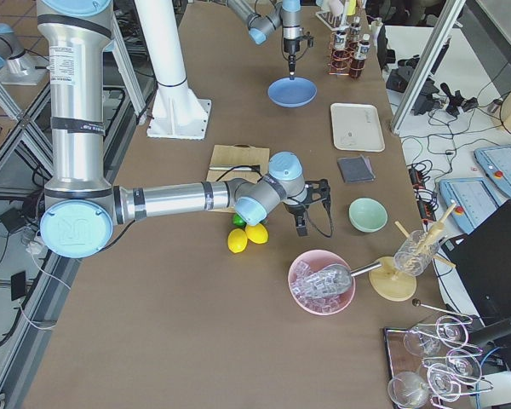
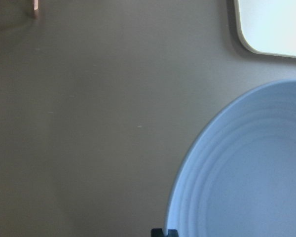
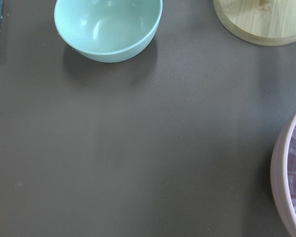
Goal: Pick orange to plate
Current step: 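Push the blue plate with the left gripper toward the table centre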
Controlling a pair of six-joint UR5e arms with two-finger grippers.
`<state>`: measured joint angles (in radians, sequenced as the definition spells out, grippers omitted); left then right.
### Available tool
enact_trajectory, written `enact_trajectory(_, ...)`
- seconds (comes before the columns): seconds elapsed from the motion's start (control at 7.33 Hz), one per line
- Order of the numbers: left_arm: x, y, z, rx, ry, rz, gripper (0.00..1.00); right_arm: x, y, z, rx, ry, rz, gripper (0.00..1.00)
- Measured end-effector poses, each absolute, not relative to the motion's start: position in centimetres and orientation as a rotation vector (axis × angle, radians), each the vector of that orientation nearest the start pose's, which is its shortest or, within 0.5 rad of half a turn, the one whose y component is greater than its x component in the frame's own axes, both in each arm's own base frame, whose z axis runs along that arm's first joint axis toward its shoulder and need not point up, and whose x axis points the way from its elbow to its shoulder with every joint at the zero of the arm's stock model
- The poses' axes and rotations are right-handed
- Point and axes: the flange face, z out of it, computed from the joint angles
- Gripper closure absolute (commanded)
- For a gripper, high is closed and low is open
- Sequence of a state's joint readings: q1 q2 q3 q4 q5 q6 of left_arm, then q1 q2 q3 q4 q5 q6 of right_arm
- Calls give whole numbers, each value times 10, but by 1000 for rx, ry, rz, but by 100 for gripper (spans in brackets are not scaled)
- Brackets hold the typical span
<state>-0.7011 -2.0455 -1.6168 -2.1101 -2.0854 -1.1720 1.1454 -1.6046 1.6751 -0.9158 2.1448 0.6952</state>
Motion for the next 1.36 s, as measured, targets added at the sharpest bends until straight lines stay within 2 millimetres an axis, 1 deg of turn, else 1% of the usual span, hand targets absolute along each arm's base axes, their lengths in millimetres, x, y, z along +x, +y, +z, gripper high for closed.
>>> enact_trajectory(0.14,475,-479,281,139,1106,17,100,-138,-494,556,304,-839,42,0)
enact_trajectory(0.27,494,-469,270,137,1091,26,100,-140,-494,555,303,-840,39,0)
enact_trajectory(0.41,507,-462,269,139,1075,31,100,-141,-494,555,302,-840,37,0)
enact_trajectory(0.55,516,-458,273,137,1061,33,100,-142,-494,555,302,-840,35,0)
enact_trajectory(0.68,523,-455,275,138,1052,35,100,-143,-494,555,302,-840,33,0)
enact_trajectory(0.82,529,-452,273,145,1049,37,100,-144,-494,555,302,-841,32,0)
enact_trajectory(0.95,532,-452,269,150,1052,38,18,-145,-494,554,303,-842,30,0)
enact_trajectory(1.09,533,-452,265,154,1057,40,2,-147,-495,552,304,-843,27,0)
enact_trajectory(1.23,533,-452,265,162,1057,38,2,-153,-496,549,299,-849,33,0)
enact_trajectory(1.36,531,-455,267,176,1051,31,2,-172,-500,536,288,-866,59,0)
